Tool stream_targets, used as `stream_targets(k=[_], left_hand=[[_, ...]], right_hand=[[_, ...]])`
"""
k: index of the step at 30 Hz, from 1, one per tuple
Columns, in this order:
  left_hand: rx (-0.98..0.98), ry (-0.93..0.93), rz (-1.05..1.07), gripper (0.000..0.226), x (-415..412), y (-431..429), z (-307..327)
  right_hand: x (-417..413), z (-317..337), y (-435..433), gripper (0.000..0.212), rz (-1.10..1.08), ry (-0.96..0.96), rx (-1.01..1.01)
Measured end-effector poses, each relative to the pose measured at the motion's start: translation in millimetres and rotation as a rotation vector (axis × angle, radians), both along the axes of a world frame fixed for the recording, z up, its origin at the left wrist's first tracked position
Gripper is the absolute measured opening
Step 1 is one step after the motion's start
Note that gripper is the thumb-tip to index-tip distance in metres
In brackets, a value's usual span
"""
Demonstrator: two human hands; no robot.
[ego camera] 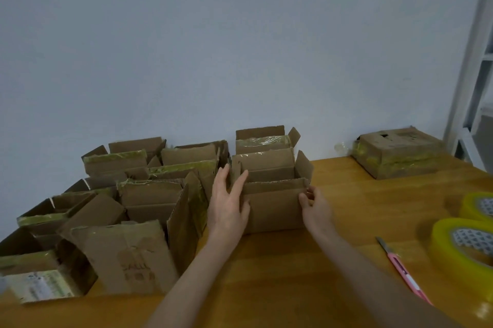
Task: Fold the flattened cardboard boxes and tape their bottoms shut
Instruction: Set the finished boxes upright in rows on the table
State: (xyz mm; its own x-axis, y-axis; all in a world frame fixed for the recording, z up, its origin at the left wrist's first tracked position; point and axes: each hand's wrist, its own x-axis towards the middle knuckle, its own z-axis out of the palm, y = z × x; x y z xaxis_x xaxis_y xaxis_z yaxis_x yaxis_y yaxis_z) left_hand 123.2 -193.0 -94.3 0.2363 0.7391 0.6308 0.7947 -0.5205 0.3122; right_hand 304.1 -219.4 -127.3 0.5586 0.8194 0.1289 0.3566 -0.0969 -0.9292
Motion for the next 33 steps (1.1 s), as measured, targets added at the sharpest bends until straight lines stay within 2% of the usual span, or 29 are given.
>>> stream_targets(k=[2,5,8,15,25,27,30,31,33], left_hand=[[-0.047,-0.184,-0.023,0.074,-1.8,-12.0,-12.4],[-0.354,-0.416,0.009,0.083,-1.1,-21.3,-31.5],[-0.562,-0.399,-0.007,0.082,3.9,-21.6,-45.3],[-0.697,-0.394,-0.027,0.092,18.0,11.8,-42.6],[-0.845,-0.358,-0.099,0.101,12.8,46.1,-31.3],[-0.832,-0.41,-0.033,0.096,18.8,43.2,-24.5],[-0.619,-0.555,0.23,0.069,37.6,14.3,-17.5],[-0.532,-0.564,0.239,0.06,46.1,1.0,-17.5],[-0.433,-0.504,0.1,0.051,69.1,-21.8,-18.6]], right_hand=[[-2.2,-3.5,-3.9,0.044,-0.024,0.007,0.005],[-7.1,-12.3,-13.7,0.047,-0.119,-0.043,0.009],[-16.9,-21.4,-17.0,0.049,-0.067,-0.087,0.038],[-12.0,-10.0,5.8,0.069,0.077,-0.136,-0.055],[5.4,-3.3,31.3,0.089,0.357,-0.026,-0.172],[7.2,-1.6,32.2,0.088,0.379,0.0,-0.159],[17.1,2.5,31.7,0.079,0.265,-0.048,-0.153],[23.4,6.3,30.3,0.076,0.196,-0.067,-0.148],[40.9,14.2,24.5,0.069,0.074,-0.097,-0.14]])
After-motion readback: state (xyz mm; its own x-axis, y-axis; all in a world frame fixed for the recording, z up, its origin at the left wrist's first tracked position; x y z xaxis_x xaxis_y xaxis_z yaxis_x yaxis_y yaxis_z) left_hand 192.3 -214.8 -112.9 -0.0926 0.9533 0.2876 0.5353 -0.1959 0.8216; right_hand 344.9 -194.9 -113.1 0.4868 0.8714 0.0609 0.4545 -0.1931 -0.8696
